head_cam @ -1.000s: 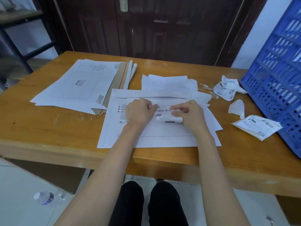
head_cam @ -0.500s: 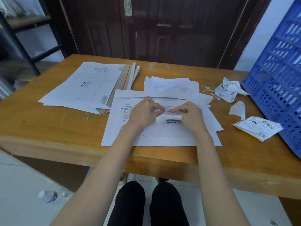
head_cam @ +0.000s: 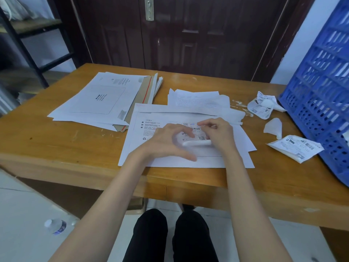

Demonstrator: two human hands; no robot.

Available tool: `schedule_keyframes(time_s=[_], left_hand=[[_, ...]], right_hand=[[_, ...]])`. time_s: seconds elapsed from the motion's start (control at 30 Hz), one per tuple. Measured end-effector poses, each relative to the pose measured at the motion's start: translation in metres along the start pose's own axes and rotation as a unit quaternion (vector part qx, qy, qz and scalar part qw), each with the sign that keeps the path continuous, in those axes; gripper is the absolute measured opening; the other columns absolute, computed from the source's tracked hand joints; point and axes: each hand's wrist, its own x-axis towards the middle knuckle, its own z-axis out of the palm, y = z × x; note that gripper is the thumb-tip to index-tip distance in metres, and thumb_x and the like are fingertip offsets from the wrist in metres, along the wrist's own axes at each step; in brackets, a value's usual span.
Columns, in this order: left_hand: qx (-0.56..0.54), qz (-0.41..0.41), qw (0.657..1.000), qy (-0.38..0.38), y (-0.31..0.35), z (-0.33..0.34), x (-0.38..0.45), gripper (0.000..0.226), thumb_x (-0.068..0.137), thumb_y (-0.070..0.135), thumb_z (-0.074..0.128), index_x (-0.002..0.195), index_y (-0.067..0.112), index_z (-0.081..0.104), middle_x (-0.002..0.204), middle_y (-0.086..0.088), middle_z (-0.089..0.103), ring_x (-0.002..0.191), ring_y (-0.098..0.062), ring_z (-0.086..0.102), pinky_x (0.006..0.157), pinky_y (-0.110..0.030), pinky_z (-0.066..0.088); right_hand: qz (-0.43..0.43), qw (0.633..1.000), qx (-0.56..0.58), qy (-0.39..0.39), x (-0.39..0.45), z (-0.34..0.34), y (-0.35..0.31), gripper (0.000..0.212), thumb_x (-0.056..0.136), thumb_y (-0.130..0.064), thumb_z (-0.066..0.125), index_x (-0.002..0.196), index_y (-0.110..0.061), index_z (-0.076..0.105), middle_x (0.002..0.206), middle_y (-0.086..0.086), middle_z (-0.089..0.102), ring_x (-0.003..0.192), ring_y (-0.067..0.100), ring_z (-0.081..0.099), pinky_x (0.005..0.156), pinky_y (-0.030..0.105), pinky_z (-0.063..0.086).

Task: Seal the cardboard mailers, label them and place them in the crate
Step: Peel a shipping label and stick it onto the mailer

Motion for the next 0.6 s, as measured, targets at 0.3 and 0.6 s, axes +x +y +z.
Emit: schedule_keyframes(time_s=[0.3, 0.6], left_hand=[[-0.169, 0.017, 0.978, 0.118, -0.012, 0.014, 0.001, 0.004, 0.081, 0.016, 0.071, 0.081, 0.013, 0.071, 0.108, 0.013, 0.071, 0.118, 0.006, 0.052, 0.107, -0.035, 0.038], [-0.254, 0.041, 0.959, 0.121, -0.003, 0.011, -0.005, 0.013, 0.085, 0.006, 0.069, 0.086, -0.007, 0.065, 0.092, -0.007, 0.074, 0.085, -0.011, 0.068, 0.072, -0.013, 0.048]], right_hand=[[-0.018, 0.997, -0.060, 0.035, 0.001, 0.008, 0.000, 0.012, 0.085, -0.011, 0.068, 0.091, -0.017, 0.077, 0.088, -0.007, 0.052, 0.080, 0.009, 0.056, 0.074, 0.021, 0.047], [-0.005, 0.998, -0.050, 0.038, 0.005, 0.008, 0.003, 0.012, 0.084, -0.009, 0.069, 0.088, -0.016, 0.076, 0.093, -0.006, 0.057, 0.080, 0.006, 0.056, 0.068, 0.015, 0.046]])
